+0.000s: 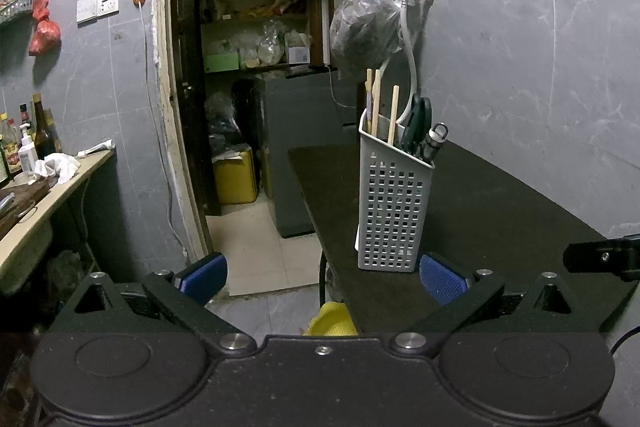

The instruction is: Organize utensils

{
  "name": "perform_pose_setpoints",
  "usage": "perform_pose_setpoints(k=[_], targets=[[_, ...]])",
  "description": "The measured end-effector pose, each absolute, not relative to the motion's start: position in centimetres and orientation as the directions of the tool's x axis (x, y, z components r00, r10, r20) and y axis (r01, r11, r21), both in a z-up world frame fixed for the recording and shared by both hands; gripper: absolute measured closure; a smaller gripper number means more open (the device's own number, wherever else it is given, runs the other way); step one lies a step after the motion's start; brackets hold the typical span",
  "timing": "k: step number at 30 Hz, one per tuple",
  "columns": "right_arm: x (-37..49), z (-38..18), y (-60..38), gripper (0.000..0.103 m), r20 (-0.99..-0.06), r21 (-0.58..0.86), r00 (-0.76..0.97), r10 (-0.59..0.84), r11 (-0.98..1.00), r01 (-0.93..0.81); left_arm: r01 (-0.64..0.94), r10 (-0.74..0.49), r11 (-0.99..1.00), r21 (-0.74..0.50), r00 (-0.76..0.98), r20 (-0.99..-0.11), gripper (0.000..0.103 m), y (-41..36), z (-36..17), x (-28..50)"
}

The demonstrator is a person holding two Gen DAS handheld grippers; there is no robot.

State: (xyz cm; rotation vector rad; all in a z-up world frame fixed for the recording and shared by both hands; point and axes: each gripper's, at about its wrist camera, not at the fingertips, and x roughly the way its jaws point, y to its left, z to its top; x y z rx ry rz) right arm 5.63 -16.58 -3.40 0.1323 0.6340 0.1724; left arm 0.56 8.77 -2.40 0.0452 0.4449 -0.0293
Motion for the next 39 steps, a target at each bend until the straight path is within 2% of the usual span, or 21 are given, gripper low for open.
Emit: perform_pose_setpoints(k=[39], targets=[[5.71,-3.49,-16.84,0.000,-0.581,0.168,0.788,0.205,0.977,-0.130,0.032,-0.010,0.999,0.043,0.901,-0.434,0.001,8.46,-2.52,0.61]])
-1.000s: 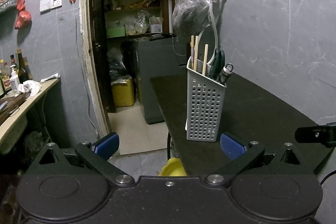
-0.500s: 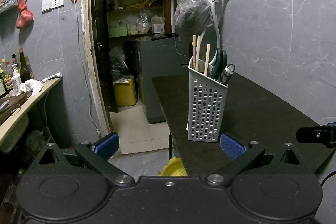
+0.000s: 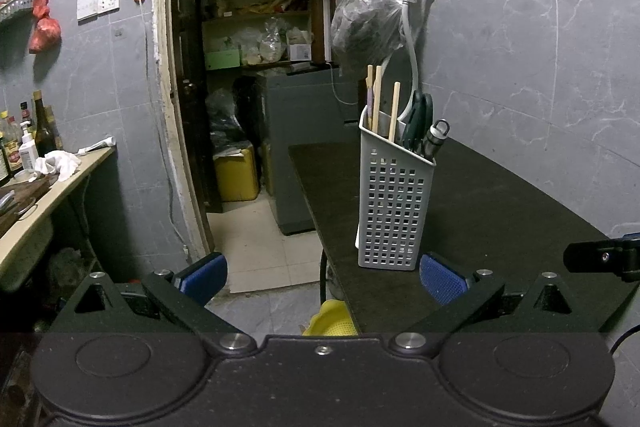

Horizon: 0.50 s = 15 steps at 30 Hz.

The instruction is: Organize utensils

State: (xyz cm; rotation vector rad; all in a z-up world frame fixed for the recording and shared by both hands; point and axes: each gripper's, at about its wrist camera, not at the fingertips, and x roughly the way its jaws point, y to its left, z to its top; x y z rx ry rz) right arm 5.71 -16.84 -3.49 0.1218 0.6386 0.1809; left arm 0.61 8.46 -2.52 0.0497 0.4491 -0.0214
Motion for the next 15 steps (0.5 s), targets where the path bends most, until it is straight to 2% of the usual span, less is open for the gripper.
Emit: perform_pose_setpoints(k=[15], targets=[[5.64,-3.57,-16.43,0.000,-0.582,0.164,0.789,0.196,0.979,-0.123,0.032,-0.010,0.999,0.043,0.901,-0.434,0.001,8.50,-2.55,0.65]])
